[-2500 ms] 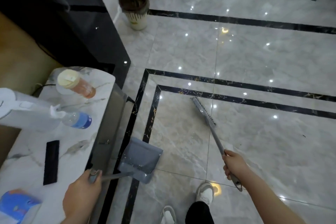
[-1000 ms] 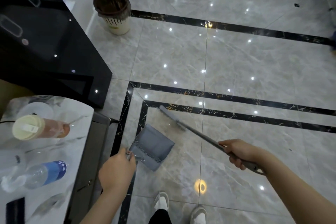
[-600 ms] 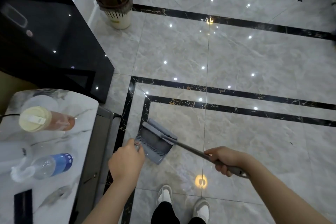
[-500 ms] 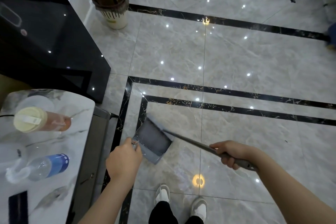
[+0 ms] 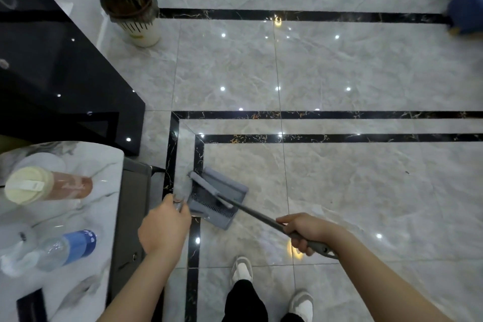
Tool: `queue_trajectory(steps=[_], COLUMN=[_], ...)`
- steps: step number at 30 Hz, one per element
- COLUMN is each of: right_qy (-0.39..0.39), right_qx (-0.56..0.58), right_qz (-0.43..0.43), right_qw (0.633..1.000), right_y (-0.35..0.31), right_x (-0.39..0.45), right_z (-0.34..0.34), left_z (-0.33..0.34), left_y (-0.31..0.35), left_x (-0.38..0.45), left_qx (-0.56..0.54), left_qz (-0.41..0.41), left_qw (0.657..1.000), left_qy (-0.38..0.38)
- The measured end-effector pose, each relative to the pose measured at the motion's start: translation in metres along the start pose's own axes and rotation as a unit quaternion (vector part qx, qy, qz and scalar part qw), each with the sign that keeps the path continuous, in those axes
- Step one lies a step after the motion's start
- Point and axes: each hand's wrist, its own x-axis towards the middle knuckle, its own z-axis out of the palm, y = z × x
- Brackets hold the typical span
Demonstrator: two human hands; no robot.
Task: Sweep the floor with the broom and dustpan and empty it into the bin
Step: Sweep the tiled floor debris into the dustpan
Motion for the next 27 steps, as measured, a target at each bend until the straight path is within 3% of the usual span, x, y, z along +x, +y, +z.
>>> queue_trajectory(steps=[6,11,16,22,27], right_qy=[0.027,0.123,0.222,0.280,0.321], right_qx=[0.083,0.147,0.190,0.255,0.286], right_qz=[-0.029,-0.070,-0.089,-0.075,-0.051], right_qw=[0.996,0.979,0.952,0.922,0.901], right_y=[0.050,0.106,0.176,0.286,0.371], right_x=[-0.017,-0.045,-0.063,-0.083,-0.095], right_z=[-0.033,-0.079,-0.117,-0.163,-0.195], left_z=[-0.004,-0.004,0.004,0.020,0.037], left_y=[-0.019,-0.021,0.008,0.046,0.077], left_x=[-0.015,-0.045,-0.088,-0.147,-0.193], left_qx=[-0.021,-0.048,-0.018,0.052,0.097], left_qz=[-0.016,-0.019,0.009,0.083,0.144], left_qw=[0.999,0.998,0.999,0.995,0.984], left_qy=[-0.038,-0.041,-0.039,-0.008,-0.032])
